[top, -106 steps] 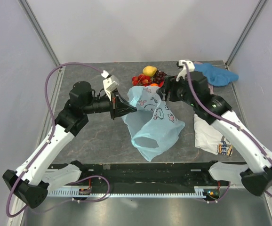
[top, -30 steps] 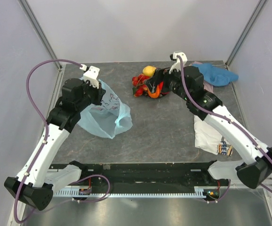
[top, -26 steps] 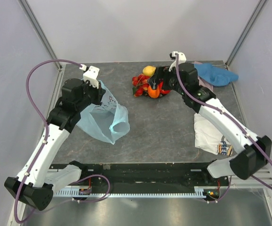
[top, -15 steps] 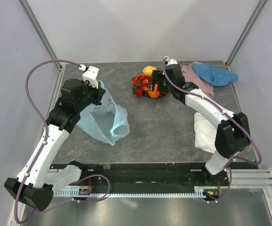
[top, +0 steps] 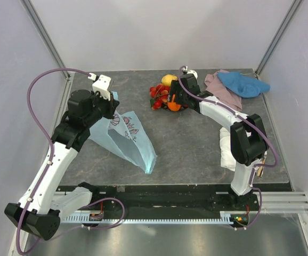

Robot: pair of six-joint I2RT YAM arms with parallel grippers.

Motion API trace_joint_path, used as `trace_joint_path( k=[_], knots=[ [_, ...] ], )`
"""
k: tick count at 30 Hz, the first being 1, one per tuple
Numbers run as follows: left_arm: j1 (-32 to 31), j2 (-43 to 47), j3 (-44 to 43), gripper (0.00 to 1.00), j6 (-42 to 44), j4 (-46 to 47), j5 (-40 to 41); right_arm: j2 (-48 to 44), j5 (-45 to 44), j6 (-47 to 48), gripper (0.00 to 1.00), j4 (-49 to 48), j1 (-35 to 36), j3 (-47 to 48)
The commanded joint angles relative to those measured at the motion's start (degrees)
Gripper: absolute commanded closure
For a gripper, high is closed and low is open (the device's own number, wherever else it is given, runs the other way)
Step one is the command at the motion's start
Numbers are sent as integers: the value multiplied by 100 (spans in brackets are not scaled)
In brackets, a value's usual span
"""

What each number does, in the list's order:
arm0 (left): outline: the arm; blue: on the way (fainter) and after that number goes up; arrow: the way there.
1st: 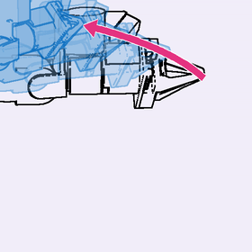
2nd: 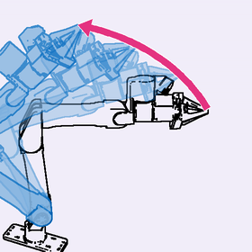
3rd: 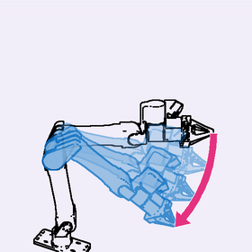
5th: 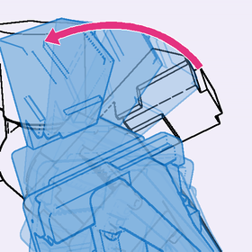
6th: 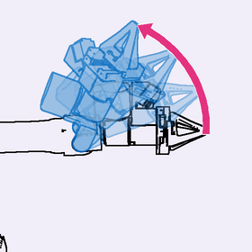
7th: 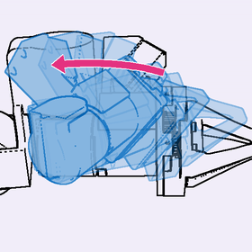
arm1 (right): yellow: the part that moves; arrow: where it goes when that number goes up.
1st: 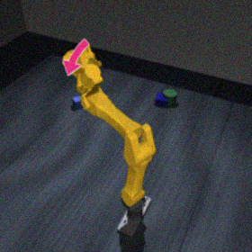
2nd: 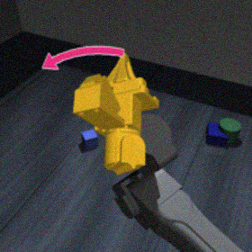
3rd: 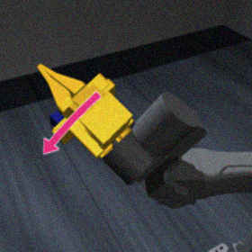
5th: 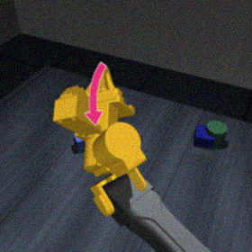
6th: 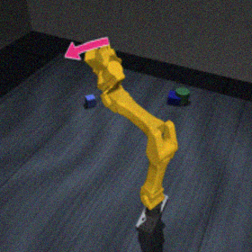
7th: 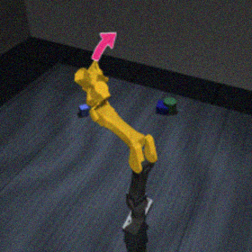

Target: Place the fruits into the plastic bag

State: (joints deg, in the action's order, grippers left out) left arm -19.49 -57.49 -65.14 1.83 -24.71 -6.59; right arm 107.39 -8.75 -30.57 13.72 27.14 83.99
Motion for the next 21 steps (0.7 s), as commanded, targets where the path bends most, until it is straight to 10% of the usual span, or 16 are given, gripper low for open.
trace_joint_path(
  k=[1,21],
  knots=[
    [59,107,37,98,28,283,-106,203,-135,-301,20,-282,-15,329],
    [76,98,46,99,20,283,-185,616,-478,-722,23,-246,-24,514]
  ],
)
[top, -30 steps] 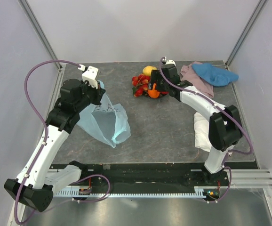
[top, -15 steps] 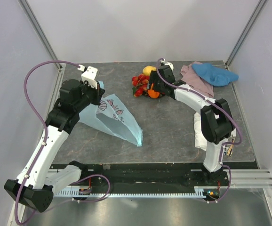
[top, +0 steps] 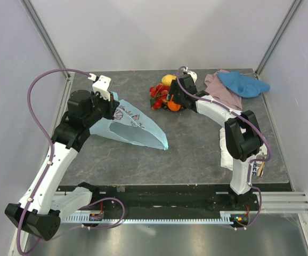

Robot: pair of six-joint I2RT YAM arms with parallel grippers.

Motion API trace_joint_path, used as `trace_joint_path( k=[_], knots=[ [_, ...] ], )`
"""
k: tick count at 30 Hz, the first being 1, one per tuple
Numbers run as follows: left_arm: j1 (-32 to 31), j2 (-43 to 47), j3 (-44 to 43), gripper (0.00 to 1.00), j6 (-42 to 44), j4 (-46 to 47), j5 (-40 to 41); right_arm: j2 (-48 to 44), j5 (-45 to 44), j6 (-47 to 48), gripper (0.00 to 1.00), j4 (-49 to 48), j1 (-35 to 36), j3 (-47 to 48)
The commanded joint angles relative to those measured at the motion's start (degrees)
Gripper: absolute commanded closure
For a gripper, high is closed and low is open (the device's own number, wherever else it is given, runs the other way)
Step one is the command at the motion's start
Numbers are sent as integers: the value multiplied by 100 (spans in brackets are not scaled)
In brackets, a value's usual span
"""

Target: Place the fruits into the plastic bag

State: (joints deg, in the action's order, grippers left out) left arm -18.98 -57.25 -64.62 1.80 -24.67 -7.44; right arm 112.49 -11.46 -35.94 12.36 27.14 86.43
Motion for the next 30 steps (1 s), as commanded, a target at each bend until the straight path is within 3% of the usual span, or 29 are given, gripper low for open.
trace_joint_path(
  k=[1,17,30],
  knots=[
    [35,74,-7,98,22,278,-100,115,-216,-194,23,-111,-33,269],
    [26,21,-7,98,-5,278,-214,265,-84,-431,25,-137,-50,392],
    [35,39,-7,99,4,278,-223,370,-49,-528,43,-50,-59,453]
  ],
)
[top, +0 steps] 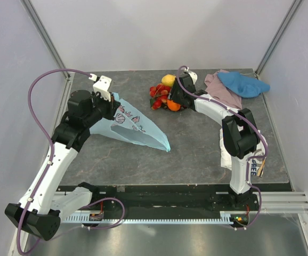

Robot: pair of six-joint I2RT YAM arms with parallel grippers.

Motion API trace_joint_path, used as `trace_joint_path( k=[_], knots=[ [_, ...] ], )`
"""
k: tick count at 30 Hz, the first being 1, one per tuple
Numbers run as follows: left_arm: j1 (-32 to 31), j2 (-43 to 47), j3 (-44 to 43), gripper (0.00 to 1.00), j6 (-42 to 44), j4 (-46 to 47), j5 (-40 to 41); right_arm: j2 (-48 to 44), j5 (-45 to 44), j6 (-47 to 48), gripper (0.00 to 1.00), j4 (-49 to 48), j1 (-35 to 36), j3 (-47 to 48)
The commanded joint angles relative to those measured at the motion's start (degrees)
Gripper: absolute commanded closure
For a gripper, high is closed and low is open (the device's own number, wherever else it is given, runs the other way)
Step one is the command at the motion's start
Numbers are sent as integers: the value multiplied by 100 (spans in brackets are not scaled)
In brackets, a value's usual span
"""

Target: Place the fruits into the plastic bag

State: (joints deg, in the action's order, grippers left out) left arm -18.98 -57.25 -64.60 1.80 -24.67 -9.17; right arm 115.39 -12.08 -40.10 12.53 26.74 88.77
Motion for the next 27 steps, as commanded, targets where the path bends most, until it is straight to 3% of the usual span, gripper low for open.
trace_joint_path(
  k=[1,19,22,27],
  knots=[
    [26,48,-18,98,4,278,-59,80,21,-130,44,-67,-29,211],
    [35,30,0,98,13,287,-50,-342,258,-262,73,-181,-73,-53],
    [26,30,0,99,4,278,-50,-456,416,-297,83,-278,-90,-123],
    [26,21,9,98,13,278,-41,-676,557,-323,91,-401,-99,-281]
  ],
)
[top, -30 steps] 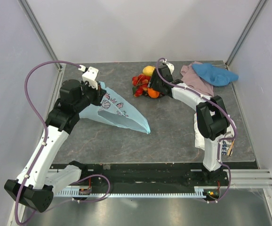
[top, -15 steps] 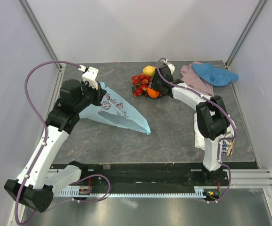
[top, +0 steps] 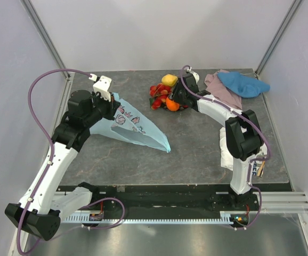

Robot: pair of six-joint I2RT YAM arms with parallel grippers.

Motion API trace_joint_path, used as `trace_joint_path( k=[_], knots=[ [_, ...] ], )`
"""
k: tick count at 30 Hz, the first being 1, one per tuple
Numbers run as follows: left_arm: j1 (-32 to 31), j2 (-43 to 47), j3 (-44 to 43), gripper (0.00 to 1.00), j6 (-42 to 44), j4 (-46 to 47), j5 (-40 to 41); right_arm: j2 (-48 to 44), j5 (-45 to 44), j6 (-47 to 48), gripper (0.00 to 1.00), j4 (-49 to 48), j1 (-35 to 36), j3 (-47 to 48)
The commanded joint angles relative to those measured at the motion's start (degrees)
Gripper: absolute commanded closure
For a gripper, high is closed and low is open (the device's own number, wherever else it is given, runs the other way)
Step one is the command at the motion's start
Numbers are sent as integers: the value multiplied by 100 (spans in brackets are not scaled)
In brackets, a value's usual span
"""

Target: Place the fruits into the plastic bag

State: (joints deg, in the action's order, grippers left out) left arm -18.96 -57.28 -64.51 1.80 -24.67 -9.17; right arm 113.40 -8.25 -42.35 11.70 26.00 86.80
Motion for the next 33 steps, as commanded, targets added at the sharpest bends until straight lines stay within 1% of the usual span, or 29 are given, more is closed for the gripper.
trace_joint_path(
  k=[1,4,8,13,17,19,23,24,26,27,28,29,30,31,33],
  knots=[
    [33,24,0,98,4,287,-41,-503,175,-98,92,-318,-33,-102],
    [24,15,0,98,4,287,-50,-591,175,-107,97,-318,-51,-155],
    [33,6,0,98,13,287,-41,-749,175,-116,100,-362,-86,-313],
    [24,-3,0,98,4,278,-59,-1101,403,-37,100,-713,-95,-603],
    [24,-12,-9,98,-4,278,-103,-1382,596,243,100,-757,-86,-769],
    [24,-12,-9,99,-4,287,-111,-1706,658,323,100,-941,-78,-954],
    [24,-21,-9,98,-22,287,-129,-2471,808,569,100,-1556,-86,-1673],
    [24,-29,-9,99,-31,278,-155,-2759,1147,631,100,-1801,-86,-1780],
    [33,-20,-9,99,-48,287,-182,-3007,1561,657,100,-2057,-86,-1991],
    [33,-20,-9,99,-66,304,-190,-3165,1929,666,100,-2354,-69,-2035],
    [33,-20,-9,99,-66,296,-182,-3201,2655,719,100,-2496,-34,-2045],
    [33,-12,-9,99,-83,304,-182,-3228,3123,754,100,-2611,10,-2010],
    [33,-12,0,98,-84,304,-199,-3237,3528,807,100,-2795,176,-1983],
    [24,-20,0,99,-84,304,-191,-3237,4289,955,100,-2866,282,-1957],
    [33,-12,9,99,-92,331,-208,-3246,4752,1201,100,-2815,747,-1878]
  ],
)
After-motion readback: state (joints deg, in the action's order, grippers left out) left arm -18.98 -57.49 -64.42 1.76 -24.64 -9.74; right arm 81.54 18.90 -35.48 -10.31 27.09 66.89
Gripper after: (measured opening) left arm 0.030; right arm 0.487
